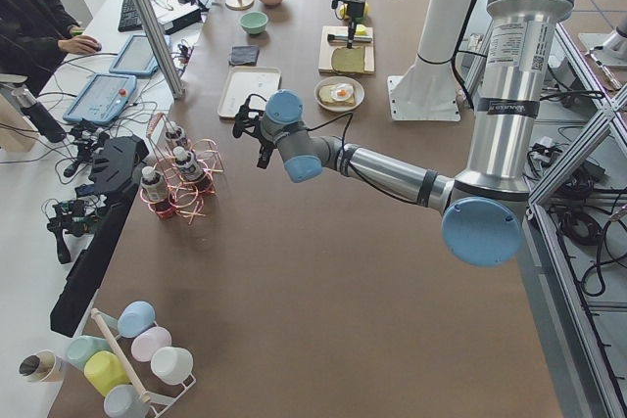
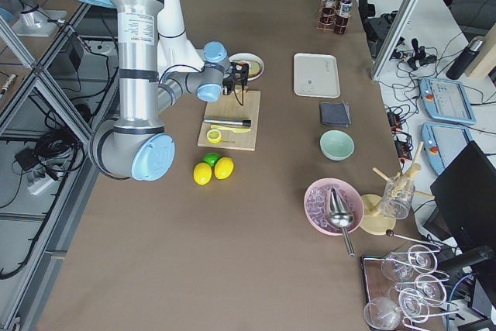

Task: Make sandwich and place on tray
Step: 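Grasp the bread slice edge with the right gripper and lift it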

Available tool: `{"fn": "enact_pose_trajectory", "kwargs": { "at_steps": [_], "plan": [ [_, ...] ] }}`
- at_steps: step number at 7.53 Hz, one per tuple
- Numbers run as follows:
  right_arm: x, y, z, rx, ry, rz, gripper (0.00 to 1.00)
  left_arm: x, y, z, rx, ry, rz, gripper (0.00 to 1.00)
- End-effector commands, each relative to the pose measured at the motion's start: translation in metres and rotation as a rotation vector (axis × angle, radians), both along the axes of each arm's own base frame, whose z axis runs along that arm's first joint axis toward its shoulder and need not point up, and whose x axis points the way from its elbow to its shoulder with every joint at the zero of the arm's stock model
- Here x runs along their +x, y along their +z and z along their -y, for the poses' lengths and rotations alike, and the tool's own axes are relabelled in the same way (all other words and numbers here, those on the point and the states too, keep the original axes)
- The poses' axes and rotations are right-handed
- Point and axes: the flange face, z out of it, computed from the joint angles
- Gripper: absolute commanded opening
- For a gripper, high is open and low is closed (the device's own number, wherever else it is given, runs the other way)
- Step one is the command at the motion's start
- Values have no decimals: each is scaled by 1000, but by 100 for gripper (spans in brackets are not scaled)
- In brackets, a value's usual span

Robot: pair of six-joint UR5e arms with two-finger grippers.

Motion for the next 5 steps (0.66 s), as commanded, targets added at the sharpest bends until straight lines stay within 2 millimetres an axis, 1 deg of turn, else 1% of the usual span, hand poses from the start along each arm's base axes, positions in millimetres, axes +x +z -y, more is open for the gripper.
{"fn": "enact_pose_trajectory", "kwargs": {
  "at_steps": [1, 2, 3, 4, 5],
  "plan": [
    [18, -17, 18, -7, -7, 116, 0, 0, 0, 1, -2, 0, 1, 95],
    [28, -17, 27, -24, 2, 159, 0, 1, 0, 1, -2, 0, 1, 93],
    [42, -21, 37, -34, -4, 222, 0, 2, 0, 4, -4, 0, 2, 93],
    [48, -17, 44, -37, 3, 251, 0, 4, 1, 7, -5, 0, 3, 93],
    [45, -9, 48, -36, 10, 281, 0, 4, 1, 7, -6, 0, 3, 92]
  ]
}}
